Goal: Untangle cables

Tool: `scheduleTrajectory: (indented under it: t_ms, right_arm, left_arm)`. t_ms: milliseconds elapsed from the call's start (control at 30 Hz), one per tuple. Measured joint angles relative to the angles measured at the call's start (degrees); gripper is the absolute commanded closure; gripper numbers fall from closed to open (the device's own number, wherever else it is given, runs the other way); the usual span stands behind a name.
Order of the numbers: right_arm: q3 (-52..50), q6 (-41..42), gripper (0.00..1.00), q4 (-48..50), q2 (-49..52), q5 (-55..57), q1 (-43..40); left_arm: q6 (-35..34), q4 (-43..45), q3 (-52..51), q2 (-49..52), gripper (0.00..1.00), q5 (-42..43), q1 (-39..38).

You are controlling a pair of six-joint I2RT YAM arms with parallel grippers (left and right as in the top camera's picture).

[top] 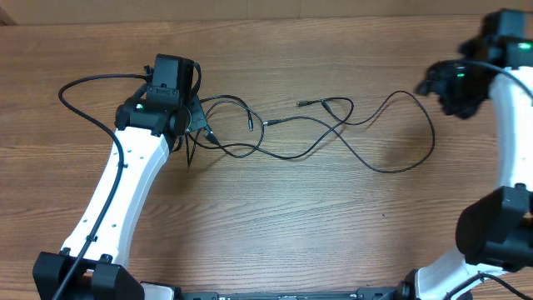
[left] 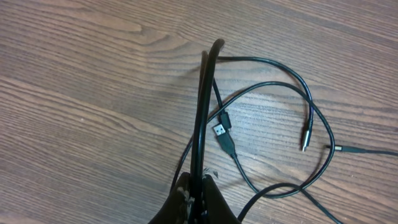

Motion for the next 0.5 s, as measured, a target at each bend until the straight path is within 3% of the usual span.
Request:
scheduleTrajectory:
  t_ms: [233, 500]
  right_arm:
    - [-12.0, 4.3, 0.31, 11.6, 0.0, 0.8, 9.2]
    - [-25.2, 14.2, 0.32, 30.1, 0.0, 8.2, 13.9]
  left_arm:
    - [0.0, 0.0, 0.0, 0.0, 0.96, 0.0, 0.0]
    - [0.0, 0.0, 0.0, 0.0, 0.96, 0.0, 0.0]
